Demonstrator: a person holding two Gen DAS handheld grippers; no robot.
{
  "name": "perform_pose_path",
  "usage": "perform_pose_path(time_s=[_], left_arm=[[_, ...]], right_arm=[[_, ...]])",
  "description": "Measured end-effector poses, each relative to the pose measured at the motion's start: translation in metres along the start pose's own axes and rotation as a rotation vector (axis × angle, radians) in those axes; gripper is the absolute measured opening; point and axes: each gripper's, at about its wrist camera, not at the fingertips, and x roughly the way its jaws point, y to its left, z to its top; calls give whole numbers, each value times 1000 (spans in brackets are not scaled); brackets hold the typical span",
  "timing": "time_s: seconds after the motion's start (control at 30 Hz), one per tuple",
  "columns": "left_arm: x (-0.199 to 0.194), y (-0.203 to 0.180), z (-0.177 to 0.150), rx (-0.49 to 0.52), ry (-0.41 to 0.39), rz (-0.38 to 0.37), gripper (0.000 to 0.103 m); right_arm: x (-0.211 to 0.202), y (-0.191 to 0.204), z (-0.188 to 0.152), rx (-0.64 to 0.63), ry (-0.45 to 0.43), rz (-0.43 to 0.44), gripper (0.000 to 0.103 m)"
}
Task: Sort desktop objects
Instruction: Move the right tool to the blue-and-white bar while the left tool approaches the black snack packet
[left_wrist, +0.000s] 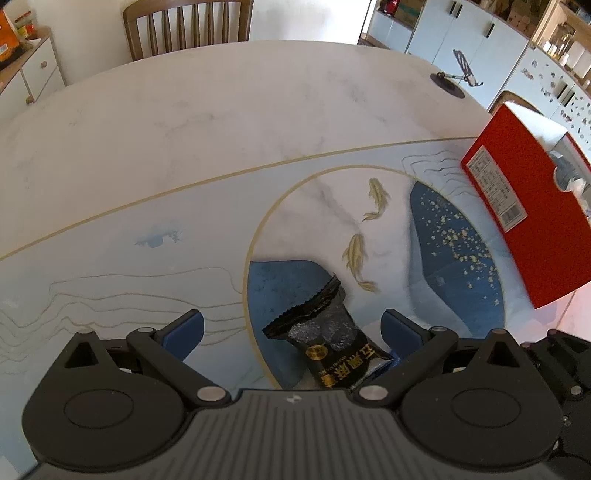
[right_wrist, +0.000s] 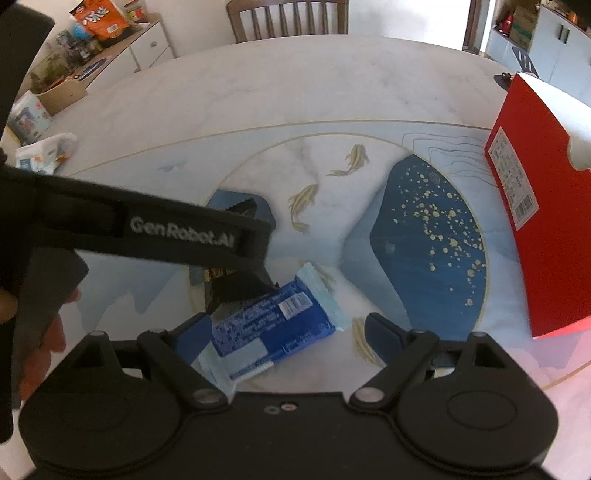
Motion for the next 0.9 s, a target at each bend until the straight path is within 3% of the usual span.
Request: perform_pose_path(time_s=[0.17, 0.33, 0.6, 0.9], left_arm=[[9, -2, 2, 3, 15, 25, 103], [14, -7, -2, 46, 28, 41, 103], [11, 8, -8, 58, 42, 51, 103], [7, 2, -14, 94, 22, 6, 102]], right_arm=[[12, 5, 0, -22, -11, -71, 89], [12, 6, -2, -69, -15, -66, 90], [6, -14, -8, -102, 50, -32, 90], [3, -14, -8, -103, 64, -2, 81]])
